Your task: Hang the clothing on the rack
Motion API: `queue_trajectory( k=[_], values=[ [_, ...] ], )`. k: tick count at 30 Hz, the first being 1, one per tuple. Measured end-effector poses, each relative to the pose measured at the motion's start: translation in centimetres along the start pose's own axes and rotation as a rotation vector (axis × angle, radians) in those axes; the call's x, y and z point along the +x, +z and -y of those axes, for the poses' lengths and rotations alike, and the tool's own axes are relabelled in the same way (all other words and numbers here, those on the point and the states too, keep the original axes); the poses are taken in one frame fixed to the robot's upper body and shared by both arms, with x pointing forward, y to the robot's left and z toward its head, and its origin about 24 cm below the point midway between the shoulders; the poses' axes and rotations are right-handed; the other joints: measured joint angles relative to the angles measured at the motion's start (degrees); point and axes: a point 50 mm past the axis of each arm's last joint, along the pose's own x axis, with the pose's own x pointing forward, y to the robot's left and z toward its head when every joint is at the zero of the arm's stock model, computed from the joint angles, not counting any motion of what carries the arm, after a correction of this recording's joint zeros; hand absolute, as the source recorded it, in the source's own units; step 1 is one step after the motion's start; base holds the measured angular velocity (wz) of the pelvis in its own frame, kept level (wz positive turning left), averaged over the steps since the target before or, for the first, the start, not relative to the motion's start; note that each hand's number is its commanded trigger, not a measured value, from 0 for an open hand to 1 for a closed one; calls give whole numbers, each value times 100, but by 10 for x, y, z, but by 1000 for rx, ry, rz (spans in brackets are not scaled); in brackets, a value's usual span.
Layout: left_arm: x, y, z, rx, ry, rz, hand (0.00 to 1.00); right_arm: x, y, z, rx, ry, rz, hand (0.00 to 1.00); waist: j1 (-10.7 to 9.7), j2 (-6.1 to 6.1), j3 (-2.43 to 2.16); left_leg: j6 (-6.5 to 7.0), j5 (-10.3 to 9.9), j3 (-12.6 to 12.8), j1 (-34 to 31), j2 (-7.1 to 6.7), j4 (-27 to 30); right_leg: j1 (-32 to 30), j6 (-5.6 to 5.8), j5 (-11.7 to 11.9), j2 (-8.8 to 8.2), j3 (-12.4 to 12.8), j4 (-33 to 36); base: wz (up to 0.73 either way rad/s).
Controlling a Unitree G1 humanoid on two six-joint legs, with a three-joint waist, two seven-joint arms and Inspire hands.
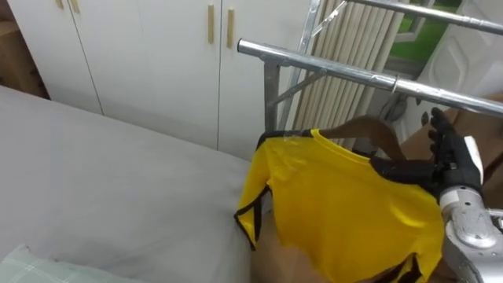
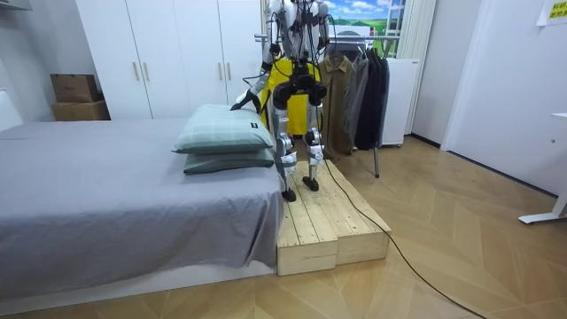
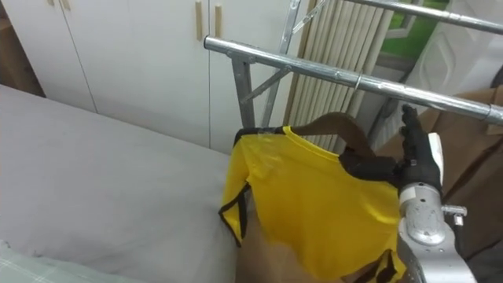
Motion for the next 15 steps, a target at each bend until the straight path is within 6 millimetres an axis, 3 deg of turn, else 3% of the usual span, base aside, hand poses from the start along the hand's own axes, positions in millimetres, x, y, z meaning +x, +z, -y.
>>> queue_trajectory(
  k=[6, 8, 11, 15],
  values=[
    [-1, -2, 0, -28, 0, -15, 0, -18, -4, 6, 0, -10, 26, 0, -104, -1, -20, 0, 0, 9, 21, -9, 14, -4, 0, 0, -4, 21, -4, 0],
    [-2, -4, 1, -30, -2, -24, 0, -27, -13, 10, -26, -23, 19, 0, -164, 10, -27, 0, 0, 16, 34, -10, 14, 10, 0, 0, -5, 31, -5, -2],
    [-4, -10, 3, -45, 0, -55, 0, -47, -42, 12, -50, -37, -60, 0, -247, 46, -17, 0, 0, 75, 114, -9, -2, 64, 0, 0, 4, 74, -5, -7],
    [-8, -17, 5, -34, -11, -72, 0, -70, -66, 19, -132, -39, -123, 0, -397, 169, -21, 0, 0, 160, 110, -12, -17, -1, 0, 0, 13, 166, 18, -12]
  ],
)
